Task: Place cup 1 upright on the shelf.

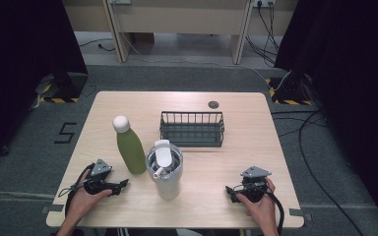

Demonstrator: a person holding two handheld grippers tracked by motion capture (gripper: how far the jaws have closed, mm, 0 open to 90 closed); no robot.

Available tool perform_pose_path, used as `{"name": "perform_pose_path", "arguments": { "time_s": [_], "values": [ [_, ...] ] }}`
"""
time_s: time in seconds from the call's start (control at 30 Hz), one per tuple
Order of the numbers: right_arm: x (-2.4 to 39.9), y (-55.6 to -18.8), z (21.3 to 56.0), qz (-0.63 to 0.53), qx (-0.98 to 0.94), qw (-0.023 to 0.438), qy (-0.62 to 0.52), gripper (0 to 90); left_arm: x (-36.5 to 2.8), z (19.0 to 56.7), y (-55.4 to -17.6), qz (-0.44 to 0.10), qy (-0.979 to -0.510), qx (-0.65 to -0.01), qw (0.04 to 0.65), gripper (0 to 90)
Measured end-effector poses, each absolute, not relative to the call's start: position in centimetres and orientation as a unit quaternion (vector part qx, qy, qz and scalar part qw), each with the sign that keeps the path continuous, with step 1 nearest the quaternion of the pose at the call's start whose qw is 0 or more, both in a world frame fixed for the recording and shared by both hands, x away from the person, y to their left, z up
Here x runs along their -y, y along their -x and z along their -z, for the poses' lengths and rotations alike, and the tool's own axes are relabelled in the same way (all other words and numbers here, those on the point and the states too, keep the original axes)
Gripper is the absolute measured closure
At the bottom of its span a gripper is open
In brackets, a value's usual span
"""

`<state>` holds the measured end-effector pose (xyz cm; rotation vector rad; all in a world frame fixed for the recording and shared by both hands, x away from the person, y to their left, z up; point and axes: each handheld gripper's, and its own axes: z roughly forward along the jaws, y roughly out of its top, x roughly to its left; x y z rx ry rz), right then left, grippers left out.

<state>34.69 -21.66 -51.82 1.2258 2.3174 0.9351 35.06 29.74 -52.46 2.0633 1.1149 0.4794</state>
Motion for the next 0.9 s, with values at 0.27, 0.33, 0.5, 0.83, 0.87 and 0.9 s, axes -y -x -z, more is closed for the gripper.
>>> {"name": "perform_pose_path", "arguments": {
  "time_s": [0.27, 0.33, 0.5, 0.83, 0.87, 0.9],
  "values": [
    [21.6, -34.7, 51.8, -0.331, -0.819, 0.178, -0.433, 0.3, -29.7, 52.5, -35.1, -0.186, -0.802, -0.434, 0.365, 11.6],
    [21.6, -34.7, 51.8, -0.330, -0.820, 0.178, -0.433, 0.4, -29.7, 52.5, -35.1, -0.186, -0.802, -0.434, 0.365, 11.6],
    [21.6, -34.6, 51.8, -0.331, -0.822, 0.180, -0.426, 0.8, -29.7, 52.5, -35.1, -0.187, -0.802, -0.434, 0.365, 11.5],
    [20.9, -33.8, 51.4, -0.342, -0.826, 0.221, -0.390, 14.3, -29.7, 52.5, -35.1, -0.187, -0.802, -0.434, 0.366, 11.5],
    [20.8, -33.7, 51.3, -0.348, -0.824, 0.219, -0.390, 17.2, -29.7, 52.5, -35.1, -0.187, -0.802, -0.434, 0.366, 11.5],
    [20.6, -33.6, 51.2, -0.354, -0.823, 0.216, -0.388, 16.5, -29.7, 52.5, -35.1, -0.187, -0.802, -0.434, 0.366, 11.5]
  ]
}}
